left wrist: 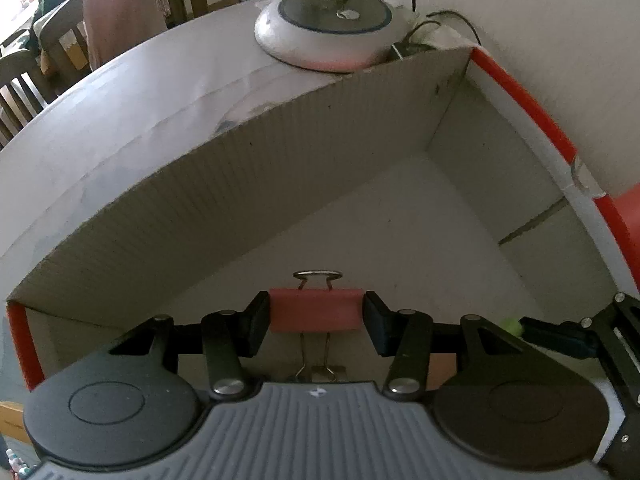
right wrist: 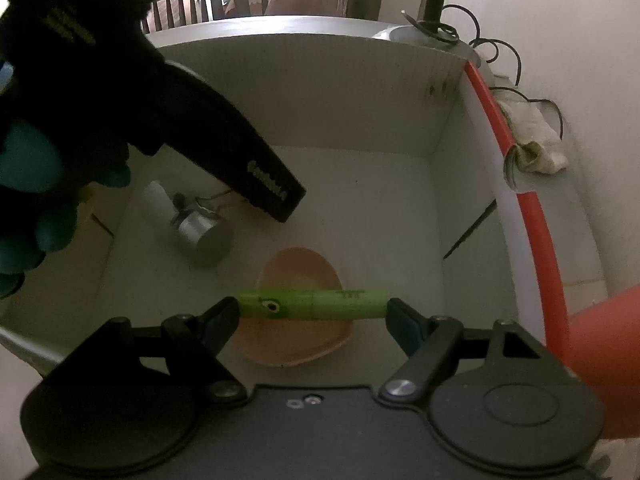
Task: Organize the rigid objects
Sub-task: 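Open both tools to release the clip and highlighter into the box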
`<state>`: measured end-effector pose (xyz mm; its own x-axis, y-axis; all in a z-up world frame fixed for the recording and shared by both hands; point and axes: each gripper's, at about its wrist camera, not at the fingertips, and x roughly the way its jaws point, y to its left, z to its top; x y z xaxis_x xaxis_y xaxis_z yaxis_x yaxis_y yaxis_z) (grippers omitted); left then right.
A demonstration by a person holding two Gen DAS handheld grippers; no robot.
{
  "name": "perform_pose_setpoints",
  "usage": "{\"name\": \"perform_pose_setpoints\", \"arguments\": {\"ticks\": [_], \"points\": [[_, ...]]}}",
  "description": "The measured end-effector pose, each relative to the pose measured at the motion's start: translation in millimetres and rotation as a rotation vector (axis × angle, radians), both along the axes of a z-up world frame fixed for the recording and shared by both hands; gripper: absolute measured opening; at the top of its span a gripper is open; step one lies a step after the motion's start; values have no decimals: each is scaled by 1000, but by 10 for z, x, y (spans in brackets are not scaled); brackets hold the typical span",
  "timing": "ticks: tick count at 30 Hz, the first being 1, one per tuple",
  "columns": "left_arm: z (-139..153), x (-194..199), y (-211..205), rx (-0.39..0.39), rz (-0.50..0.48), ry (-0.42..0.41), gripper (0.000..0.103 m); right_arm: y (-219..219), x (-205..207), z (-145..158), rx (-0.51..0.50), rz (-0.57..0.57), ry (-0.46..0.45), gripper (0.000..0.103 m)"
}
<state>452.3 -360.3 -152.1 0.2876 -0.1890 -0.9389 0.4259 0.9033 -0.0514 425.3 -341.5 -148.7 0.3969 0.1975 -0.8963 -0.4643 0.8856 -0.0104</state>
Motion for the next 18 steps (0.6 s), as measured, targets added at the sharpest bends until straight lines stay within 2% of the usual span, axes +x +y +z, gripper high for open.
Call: {"name": "perform_pose_setpoints", "arguments": {"ticks": [9, 12, 18], "points": [[-36, -21, 22, 3, 12, 23, 50, -57, -5, 51, 34, -21, -6, 81], [14, -61, 50, -3, 21, 11, 64, -84, -11, 89, 50, -28, -14, 82], [128, -138, 118, -32, 26, -15, 64, -131, -32, 164, 75, -37, -29, 83]]}}
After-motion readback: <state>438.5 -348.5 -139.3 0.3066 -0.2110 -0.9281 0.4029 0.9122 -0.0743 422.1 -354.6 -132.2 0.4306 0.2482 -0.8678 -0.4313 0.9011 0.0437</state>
